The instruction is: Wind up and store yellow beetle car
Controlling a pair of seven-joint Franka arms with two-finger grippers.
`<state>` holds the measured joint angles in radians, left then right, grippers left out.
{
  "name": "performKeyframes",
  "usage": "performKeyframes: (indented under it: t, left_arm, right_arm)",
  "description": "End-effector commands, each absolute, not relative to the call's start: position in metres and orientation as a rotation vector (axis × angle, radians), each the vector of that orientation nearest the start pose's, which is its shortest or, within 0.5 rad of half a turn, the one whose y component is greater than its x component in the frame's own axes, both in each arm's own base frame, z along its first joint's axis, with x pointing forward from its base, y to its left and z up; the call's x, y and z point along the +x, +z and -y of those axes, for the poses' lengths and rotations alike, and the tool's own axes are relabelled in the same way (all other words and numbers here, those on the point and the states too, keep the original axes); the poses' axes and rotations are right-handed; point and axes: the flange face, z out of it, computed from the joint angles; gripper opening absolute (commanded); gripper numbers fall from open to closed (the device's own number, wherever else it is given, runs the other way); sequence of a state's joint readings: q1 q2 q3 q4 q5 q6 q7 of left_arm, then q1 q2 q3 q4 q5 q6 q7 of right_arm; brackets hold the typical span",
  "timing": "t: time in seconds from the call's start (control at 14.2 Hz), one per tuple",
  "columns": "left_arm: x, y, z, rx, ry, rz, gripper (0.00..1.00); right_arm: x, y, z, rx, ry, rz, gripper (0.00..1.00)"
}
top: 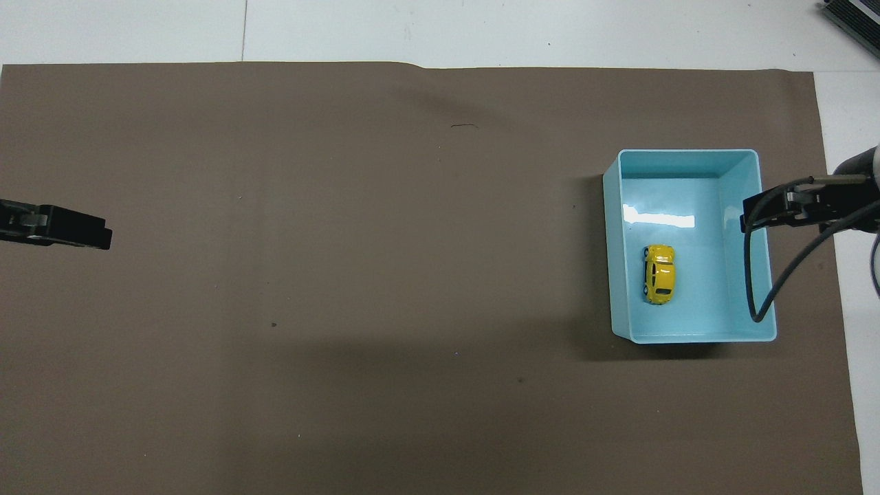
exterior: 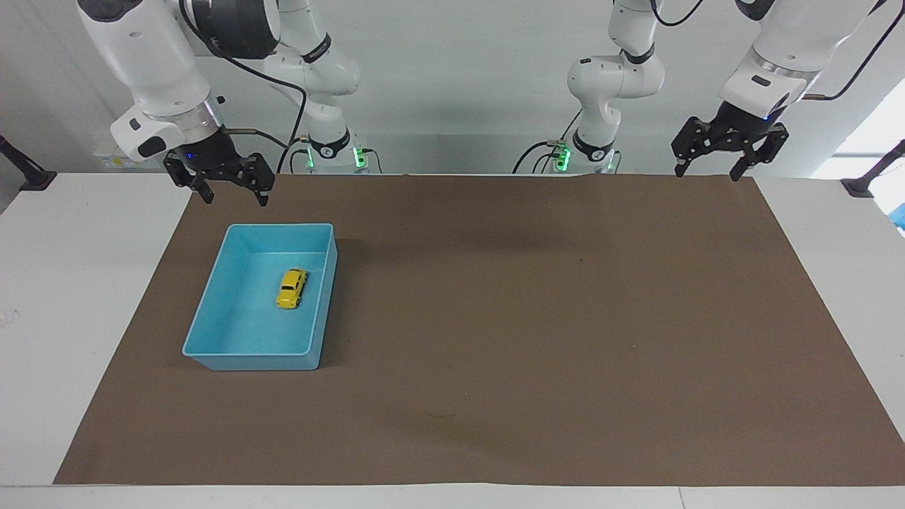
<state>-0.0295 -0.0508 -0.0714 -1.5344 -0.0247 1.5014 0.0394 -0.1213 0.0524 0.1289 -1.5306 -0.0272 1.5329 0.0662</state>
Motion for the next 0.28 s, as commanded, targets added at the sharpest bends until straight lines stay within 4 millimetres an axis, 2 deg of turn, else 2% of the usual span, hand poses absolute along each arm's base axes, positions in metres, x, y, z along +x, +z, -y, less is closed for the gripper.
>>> performKeyframes:
  t: [0.0, 0.21]
  left_arm:
    - [0.5233, 0.6655, 0.0533, -3.165, -0.023, -0.224, 1.0]
    - [0.5231, 0.6654, 0.0533, -3.165, -0.021, -0.224, 1.0]
  right_arm:
    - [0.5674, 0.6128, -0.0013, -3.147, 0.086, -0.104, 1.0]
    - [0.5672, 0.6113, -0.0013, -3.147, 0.093, -0.102, 1.0]
